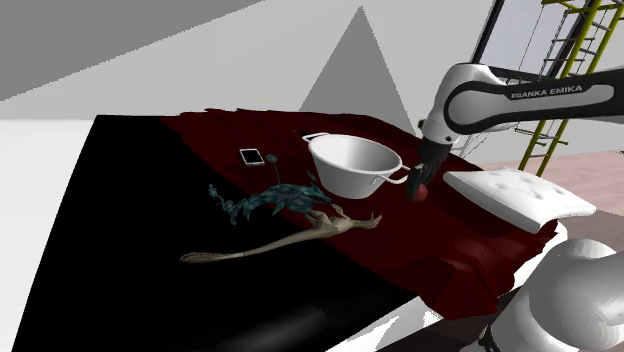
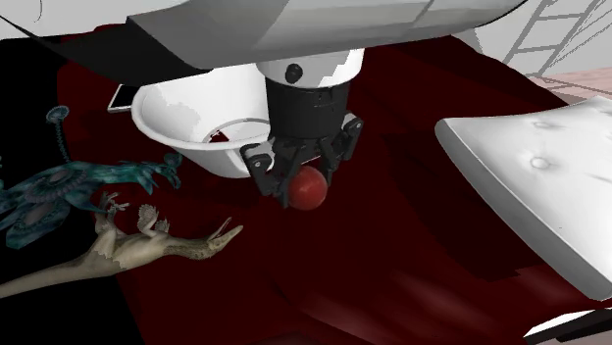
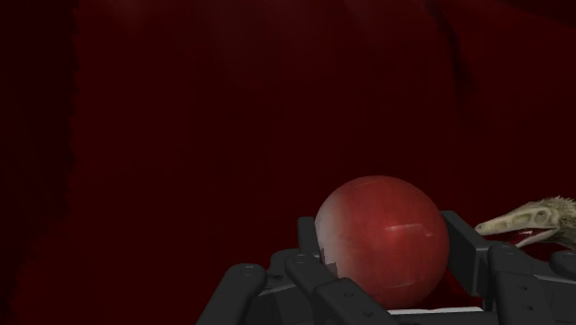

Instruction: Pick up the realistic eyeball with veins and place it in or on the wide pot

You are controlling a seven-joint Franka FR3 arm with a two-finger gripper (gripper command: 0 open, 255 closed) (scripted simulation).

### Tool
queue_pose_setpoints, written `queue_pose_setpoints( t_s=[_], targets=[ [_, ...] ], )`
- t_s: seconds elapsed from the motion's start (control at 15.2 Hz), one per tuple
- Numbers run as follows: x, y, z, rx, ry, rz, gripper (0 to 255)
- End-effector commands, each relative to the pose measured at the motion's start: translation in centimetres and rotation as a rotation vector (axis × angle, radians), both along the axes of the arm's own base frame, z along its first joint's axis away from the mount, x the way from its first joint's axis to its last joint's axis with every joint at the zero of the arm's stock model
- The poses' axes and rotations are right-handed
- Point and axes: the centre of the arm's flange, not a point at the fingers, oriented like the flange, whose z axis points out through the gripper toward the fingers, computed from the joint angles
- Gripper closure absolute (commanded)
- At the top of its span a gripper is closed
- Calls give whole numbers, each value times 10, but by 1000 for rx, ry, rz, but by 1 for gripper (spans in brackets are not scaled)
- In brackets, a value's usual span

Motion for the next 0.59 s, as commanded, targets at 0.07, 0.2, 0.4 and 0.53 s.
queue_pose_setpoints(
  t_s=[0.07, 0.2, 0.4, 0.53],
  targets=[
    [0, 0, 17, 0, 0, 0, 255],
    [0, 0, 27, 0, 0, 0, 255],
    [0, 0, 43, 0, 0, 0, 255],
    [0, 0, 54, 0, 0, 0, 255]
  ],
)
